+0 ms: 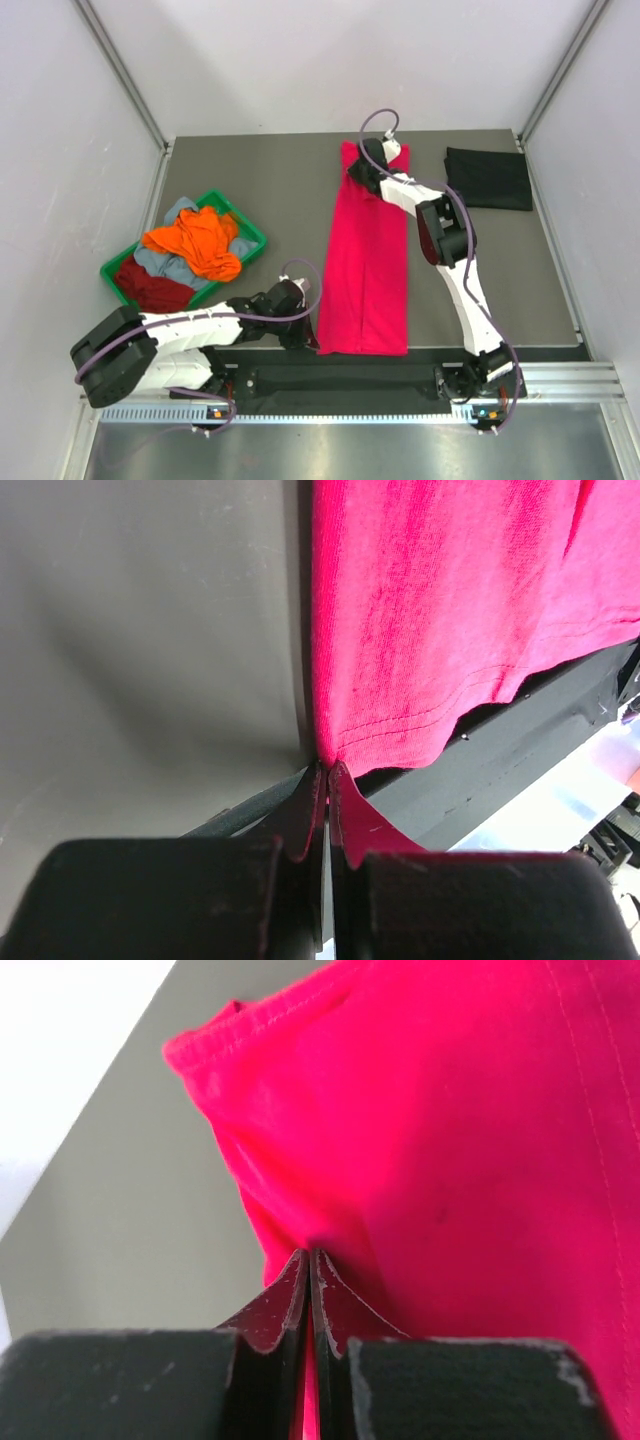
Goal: Fold and stack the t-shirts
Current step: Fold the tshirt
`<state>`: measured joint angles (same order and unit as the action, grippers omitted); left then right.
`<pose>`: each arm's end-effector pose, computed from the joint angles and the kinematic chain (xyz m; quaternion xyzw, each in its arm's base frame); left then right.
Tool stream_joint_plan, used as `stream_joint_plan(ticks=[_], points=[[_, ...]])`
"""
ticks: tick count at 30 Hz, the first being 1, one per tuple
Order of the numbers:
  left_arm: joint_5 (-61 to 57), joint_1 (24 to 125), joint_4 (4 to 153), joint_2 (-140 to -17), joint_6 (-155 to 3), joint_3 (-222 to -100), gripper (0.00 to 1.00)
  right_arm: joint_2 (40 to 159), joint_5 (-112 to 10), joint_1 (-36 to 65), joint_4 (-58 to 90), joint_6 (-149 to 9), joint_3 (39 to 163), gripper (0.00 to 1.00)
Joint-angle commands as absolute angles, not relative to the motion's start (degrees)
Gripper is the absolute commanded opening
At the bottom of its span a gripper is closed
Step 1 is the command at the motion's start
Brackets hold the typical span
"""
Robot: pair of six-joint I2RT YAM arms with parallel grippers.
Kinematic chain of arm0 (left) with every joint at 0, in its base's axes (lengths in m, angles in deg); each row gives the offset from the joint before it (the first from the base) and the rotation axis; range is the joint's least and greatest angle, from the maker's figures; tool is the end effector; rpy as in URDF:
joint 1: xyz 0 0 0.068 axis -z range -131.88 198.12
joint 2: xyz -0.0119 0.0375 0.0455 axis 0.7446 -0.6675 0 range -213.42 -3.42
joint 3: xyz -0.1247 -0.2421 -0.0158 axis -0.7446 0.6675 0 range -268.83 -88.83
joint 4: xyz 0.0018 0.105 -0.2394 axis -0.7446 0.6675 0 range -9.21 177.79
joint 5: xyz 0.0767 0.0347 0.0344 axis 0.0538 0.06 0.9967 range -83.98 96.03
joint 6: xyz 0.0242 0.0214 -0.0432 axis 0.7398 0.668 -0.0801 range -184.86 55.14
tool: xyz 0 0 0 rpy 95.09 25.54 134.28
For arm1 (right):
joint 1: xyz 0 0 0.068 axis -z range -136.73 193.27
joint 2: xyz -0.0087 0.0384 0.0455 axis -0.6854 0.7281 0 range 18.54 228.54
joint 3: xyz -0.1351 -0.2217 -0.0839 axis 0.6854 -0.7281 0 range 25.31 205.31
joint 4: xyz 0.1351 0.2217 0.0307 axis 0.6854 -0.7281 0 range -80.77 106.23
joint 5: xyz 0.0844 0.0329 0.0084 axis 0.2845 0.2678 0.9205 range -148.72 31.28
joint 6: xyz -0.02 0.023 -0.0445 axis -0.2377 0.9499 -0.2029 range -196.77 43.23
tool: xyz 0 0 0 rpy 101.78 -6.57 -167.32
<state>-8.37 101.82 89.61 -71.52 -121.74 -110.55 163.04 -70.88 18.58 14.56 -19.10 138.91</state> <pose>0.1088 -0.1631 0.1333 0.0111 0.9474 -0.3119 0.0707 0.5190 0.2304 0.1339 0.2964 0.8217 0.2447 0.4208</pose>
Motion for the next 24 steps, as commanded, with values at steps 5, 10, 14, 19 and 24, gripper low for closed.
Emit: stream_joint_plan(ticks=[5, 10, 14, 19, 24], points=[[-9.18, 102.44, 91.51, -69.35, -121.81, -111.07, 0.0, 172.42, -73.39, 18.84, -0.46, -15.69, 155.19, 0.0], [-8.3, 102.62, 92.57, -67.93, -122.25, -110.72, 0.0, 173.31, -75.85, 18.75, -2.93, -13.32, 157.76, 0.0], [-8.13, 102.7, 92.31, -68.64, -122.34, -110.9, 0.0, 173.58, -75.51, 18.75, -2.14, -13.32, 157.76, 0.0], [-7.16, 102.62, 93.97, -69.86, -121.9, -111.86, 0.0, 172.88, -71.3, 18.57, 3.56, -16.46, 157.23, 0.0], [-5.84, 102.7, 94.77, -70.04, -121.55, -112.83, 0.07, 167.79, -66.9, 18.92, 7.17, -21.13, 156.1, 0.01]])
